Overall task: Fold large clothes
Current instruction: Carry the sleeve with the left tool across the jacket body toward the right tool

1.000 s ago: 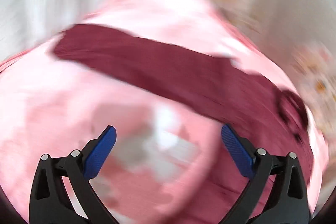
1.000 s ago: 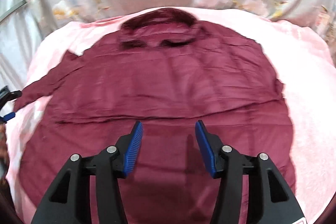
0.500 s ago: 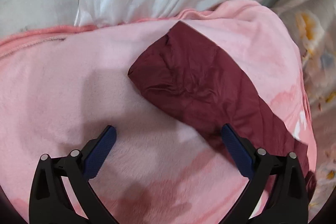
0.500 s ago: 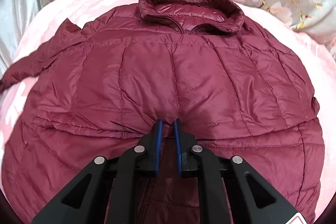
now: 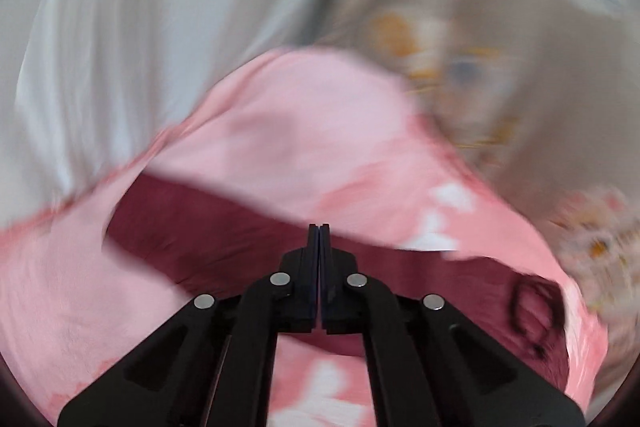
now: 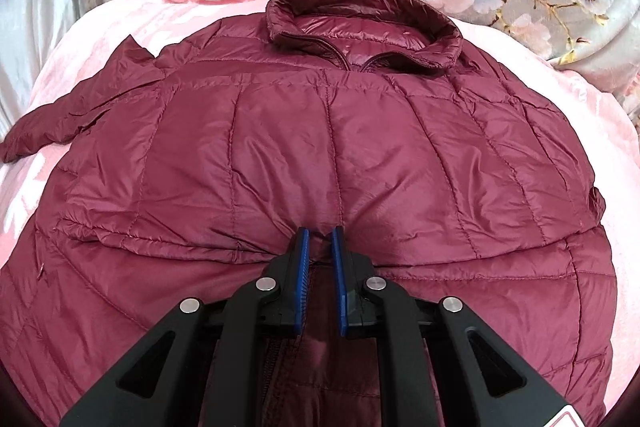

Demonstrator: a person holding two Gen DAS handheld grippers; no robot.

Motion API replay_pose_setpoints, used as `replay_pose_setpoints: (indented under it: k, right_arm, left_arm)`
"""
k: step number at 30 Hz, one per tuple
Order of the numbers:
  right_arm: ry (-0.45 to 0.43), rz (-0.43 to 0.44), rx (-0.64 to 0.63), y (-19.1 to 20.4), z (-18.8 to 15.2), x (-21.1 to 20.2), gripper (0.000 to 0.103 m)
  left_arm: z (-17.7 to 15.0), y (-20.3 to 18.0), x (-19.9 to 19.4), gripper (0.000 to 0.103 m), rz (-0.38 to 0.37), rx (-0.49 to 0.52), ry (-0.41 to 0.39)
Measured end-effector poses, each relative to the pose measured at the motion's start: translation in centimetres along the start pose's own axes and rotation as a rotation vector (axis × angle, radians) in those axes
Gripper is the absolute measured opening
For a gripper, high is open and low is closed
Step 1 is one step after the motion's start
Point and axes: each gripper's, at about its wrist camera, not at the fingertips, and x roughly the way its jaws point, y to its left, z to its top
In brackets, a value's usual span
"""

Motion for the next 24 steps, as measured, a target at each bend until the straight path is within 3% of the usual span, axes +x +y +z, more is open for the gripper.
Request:
replay_pose_setpoints:
  k: [4, 7, 10, 12, 14, 16, 17, 21, 24]
  right_arm:
    - [-0.001, 0.035, 0.028, -0.5, 0.1, -0.2, 0.011]
    - [-0.026, 0.078, 0.081, -1.6, -0.2, -1.6, 0.012]
    - [-0.026, 0.102, 0.121, -2.8, -0.6, -2.3, 0.013]
    - [-0.019, 0.106, 0.127, -3.4, -1.0, -2.4, 0.013]
    - [-0.02, 0.118, 0.13, -3.7, -1.3, -2.5, 0.013]
    - [-0.018, 0.129, 0.125, -3.7, -1.7, -2.4, 0.013]
    - [-0.018, 0.133, 0.121, -3.6, -1.8, -2.4, 0.013]
    - [-0.021, 0.135, 0.096, -3.0, -2.0, -2.2, 0.013]
    - [-0.019, 0.135, 0.093, -2.9, -2.1, -2.0, 0.013]
  left_arm:
    - [-0.1, -13.0, -5.6, 0.0, -0.183, 0.224, -0.056]
    - [-2.9, -22.6, -9.0, 0.0, -0.334, 0.368, -0.033]
    - [-6.1, -28.0, -9.5, 0.002, -0.414, 0.414, 0.021]
    - [-7.7, -28.4, -8.3, 0.003, -0.395, 0.383, 0.039]
    - [-8.5, -26.5, -6.2, 0.013, -0.353, 0.327, 0.063]
    - [-8.4, -22.2, -2.7, 0.079, -0.242, 0.222, 0.118]
    - [-8.1, -19.9, -1.6, 0.084, -0.199, 0.174, 0.122]
    - [-7.6, -6.9, 3.4, 0.082, 0.097, 0.016, 0.144]
    - [-7.3, 1.7, 5.2, 0.082, 0.267, -0.103, 0.161]
